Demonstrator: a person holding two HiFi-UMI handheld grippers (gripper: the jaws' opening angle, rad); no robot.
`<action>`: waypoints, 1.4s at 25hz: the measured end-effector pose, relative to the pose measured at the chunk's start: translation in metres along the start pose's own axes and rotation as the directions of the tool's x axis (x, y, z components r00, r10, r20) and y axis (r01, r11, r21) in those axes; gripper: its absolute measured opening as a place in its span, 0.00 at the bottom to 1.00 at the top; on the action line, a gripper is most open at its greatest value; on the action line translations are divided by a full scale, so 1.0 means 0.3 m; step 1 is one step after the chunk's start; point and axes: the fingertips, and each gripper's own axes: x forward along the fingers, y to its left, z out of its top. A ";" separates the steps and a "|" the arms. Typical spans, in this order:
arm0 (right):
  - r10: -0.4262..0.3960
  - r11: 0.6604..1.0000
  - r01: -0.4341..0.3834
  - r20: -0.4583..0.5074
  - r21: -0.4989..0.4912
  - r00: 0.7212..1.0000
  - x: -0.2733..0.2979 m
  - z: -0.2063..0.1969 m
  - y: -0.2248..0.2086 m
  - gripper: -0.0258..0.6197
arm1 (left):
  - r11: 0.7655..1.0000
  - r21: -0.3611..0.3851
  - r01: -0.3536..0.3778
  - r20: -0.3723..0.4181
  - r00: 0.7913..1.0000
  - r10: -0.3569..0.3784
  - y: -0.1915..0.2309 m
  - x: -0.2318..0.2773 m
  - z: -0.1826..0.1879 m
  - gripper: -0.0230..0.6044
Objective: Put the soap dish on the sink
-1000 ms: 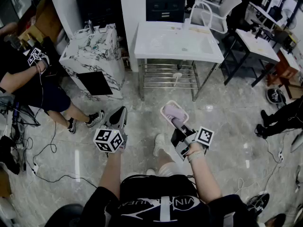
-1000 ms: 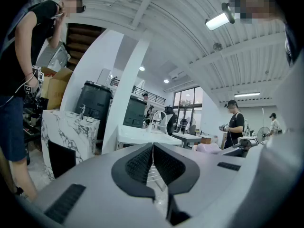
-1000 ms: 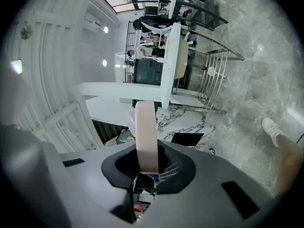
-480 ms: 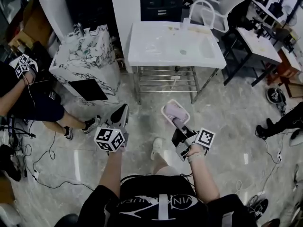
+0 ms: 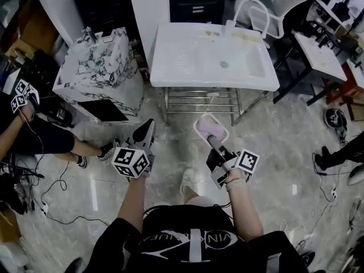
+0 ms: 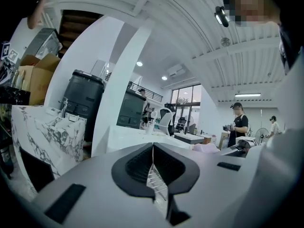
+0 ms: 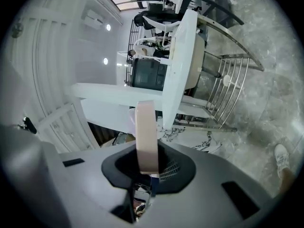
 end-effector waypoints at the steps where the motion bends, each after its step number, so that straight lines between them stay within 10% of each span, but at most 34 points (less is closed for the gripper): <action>1: 0.003 1.000 -0.003 -0.002 -0.001 1.000 0.018 0.025 0.004 0.14 | 1.000 0.000 -0.001 -0.003 1.000 0.001 0.007 0.028 0.009 0.07; 35: -0.014 0.999 0.015 -0.023 0.033 1.000 0.442 0.542 -0.106 0.14 | 0.998 -0.058 -0.006 0.016 1.000 0.006 0.235 0.688 0.059 0.07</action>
